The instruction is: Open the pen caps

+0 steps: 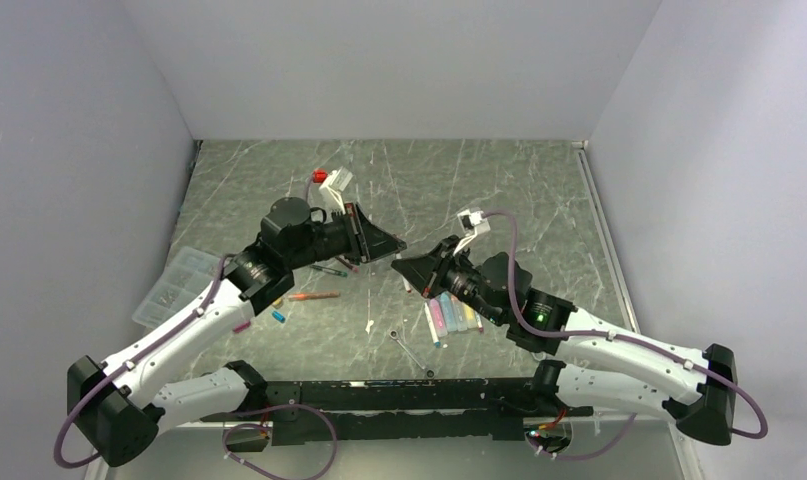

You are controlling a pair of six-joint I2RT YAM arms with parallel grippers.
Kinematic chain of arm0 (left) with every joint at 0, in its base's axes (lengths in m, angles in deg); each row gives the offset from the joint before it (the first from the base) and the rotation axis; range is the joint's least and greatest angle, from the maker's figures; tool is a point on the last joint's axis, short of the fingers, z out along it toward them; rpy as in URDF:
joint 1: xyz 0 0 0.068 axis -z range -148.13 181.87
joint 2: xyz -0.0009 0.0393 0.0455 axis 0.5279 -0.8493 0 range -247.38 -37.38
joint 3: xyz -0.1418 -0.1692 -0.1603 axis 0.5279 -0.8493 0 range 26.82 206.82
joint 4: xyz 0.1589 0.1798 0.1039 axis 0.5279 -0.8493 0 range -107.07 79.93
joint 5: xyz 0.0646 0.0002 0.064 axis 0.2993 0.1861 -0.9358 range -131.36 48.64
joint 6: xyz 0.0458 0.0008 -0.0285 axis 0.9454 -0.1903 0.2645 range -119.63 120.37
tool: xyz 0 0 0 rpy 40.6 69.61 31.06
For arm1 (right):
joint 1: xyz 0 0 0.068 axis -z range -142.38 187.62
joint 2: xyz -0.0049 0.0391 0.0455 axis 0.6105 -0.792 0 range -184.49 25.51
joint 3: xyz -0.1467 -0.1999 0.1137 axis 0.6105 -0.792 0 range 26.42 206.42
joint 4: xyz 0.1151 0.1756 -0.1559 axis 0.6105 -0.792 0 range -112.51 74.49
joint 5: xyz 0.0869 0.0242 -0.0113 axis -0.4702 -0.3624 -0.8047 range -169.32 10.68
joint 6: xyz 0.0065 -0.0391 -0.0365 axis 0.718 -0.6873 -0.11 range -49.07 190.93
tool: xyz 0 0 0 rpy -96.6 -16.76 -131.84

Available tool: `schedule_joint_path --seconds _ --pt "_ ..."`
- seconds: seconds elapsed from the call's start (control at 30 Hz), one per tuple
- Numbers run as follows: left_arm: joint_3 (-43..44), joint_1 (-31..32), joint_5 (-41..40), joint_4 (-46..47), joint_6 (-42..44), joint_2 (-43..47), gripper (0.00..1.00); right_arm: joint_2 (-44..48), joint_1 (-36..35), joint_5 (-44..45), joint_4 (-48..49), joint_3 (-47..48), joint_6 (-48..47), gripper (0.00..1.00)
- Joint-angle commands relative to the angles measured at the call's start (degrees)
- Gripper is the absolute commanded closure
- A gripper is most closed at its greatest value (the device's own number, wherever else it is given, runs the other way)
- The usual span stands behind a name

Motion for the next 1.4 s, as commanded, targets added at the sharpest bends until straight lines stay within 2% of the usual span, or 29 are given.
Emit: schedule_joint_path --seconds 0.0,0.13,0.4,0.7,0.77,0.87,1.0,1.07,1.2,1.37 --pt "5.90 -9.93 -17.73 3.97 3.02 -0.50 1.00 3.67 -1.96 6.78 -10.09 -3.42 4.03 1.00" --pt "8.79 -14.31 -17.55 3.78 3.05 -2.34 1.00 4.27 -4.94 11.55 -11.81 -4.70 6.69 1.00" --pt "11.63 -16.17 -19.77 3.91 6.11 -4.37 1.00 3.56 -10.45 19.88 -14.05 -3.81 7.08 1.00" --pt "13.56 -21.61 -18.49 4.49 6.68 -7.92 1.00 5.60 -13.19 25.05 -16.49 -3.72 7.31 1.00" --pt "13.62 -22.70 -16.43 5.18 5.86 -8.88 1.00 6.08 -13.28 23.95 -14.96 -4.23 6.37 1.00" --pt "13.36 -23.27 -8.57 8.18 4.02 -10.54 1.00 5.56 -13.03 20.79 -12.83 -4.72 4.35 1.00" --pt "8.39 -23.27 4.95 12.49 0.32 -11.09 1.00 -2.76 -11.94 24.20 -23.79 0.87 4.68 1.00" --pt "3.90 -23.19 8.82 13.35 -1.60 -9.61 1.00 -6.16 -8.68 22.20 -26.43 1.56 5.08 1.00" --pt "-6.55 -23.18 11.23 12.92 -2.67 -2.95 1.00 -11.16 1.15 10.35 -22.63 -2.55 3.88 1.00" --pt "-14.42 -23.10 10.77 5.42 -1.60 8.03 1.00 -17.28 2.28 6.83 -17.52 -2.43 0.79 1.00"
